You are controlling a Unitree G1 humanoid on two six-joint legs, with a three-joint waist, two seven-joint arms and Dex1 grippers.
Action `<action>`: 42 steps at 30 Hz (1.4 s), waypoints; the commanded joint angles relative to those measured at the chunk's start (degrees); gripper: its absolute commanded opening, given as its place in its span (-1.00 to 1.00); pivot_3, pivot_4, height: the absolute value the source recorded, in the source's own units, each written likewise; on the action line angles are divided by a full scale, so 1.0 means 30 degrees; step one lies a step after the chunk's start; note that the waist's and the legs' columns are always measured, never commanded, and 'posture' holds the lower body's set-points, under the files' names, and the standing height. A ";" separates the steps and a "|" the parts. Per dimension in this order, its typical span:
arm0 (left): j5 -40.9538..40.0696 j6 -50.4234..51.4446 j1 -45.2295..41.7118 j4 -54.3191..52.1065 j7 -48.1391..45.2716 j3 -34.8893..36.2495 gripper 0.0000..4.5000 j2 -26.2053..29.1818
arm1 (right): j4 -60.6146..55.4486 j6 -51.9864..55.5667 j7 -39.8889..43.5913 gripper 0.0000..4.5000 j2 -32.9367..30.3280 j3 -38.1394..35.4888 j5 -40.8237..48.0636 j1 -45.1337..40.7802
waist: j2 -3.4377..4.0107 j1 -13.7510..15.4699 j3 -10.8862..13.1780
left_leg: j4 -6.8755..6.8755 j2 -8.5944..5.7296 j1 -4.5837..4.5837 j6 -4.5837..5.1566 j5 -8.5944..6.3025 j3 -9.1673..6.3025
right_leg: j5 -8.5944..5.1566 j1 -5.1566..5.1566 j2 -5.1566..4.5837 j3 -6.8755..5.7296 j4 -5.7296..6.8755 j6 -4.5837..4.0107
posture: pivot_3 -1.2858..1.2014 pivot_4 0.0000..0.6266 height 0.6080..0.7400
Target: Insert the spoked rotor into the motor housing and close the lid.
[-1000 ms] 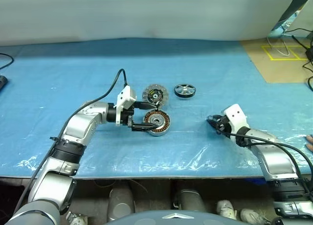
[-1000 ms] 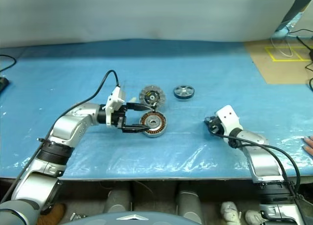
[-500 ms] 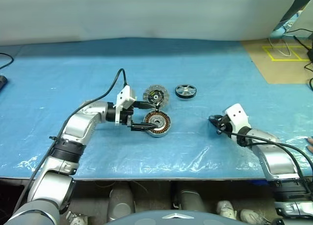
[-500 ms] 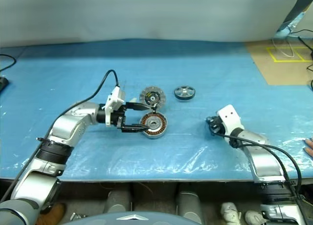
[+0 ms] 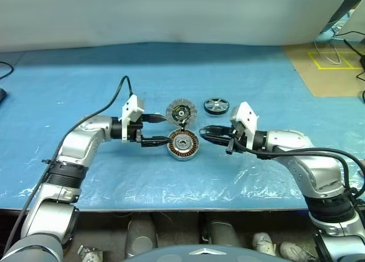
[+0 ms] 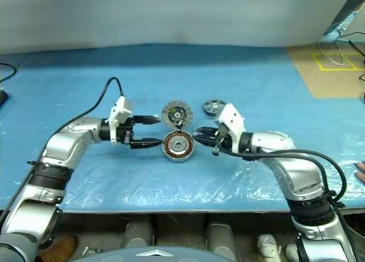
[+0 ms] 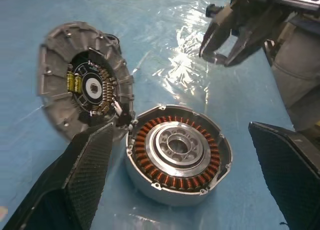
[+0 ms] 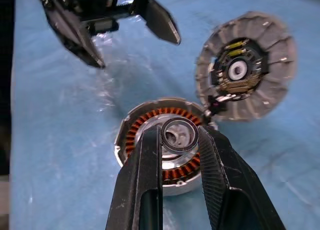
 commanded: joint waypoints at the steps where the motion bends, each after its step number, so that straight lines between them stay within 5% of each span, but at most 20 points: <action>1: -0.0627 0.0322 0.0768 -0.1406 0.0027 0.0437 1.00 0.0259 | 0.2006 -0.1778 0.0459 -0.72 0.0296 0.2057 -0.1674 -0.1333 | 0.0000 -0.0009 0.0000 | 0.0001 0.0004 0.0002 0.0000 0.0000 0.0000 | 0.0000 0.0000 0.0001 -0.0001 0.0002 0.0000 | 0.03 -0.52 1.00; 7: 0.0160 -0.0605 0.2357 -0.2870 0.0232 0.0081 1.00 0.0737 | 0.5219 -0.3804 0.0991 -0.72 0.1811 0.4426 -0.3587 -0.3285 | -0.0002 -0.0054 -0.0001 | 0.0020 0.0020 -0.0109 -0.0001 0.0003 -0.0001 | 0.0003 -0.0125 0.0014 -0.0005 0.0049 0.0003 | 0.03 -0.52 1.00; 42: 0.0940 -0.2702 0.3356 -0.3299 0.1004 -0.0357 1.00 0.0515 | 0.7618 -0.5005 0.2899 -0.72 0.2555 0.4330 -0.4904 -0.4149 | -0.0002 -0.0024 -0.0001 | 0.0260 0.0046 -0.0212 0.0001 0.0003 -0.0017 | 0.0004 -0.0221 0.0007 0.0005 0.0302 -0.0001 | 0.03 -0.52 1.00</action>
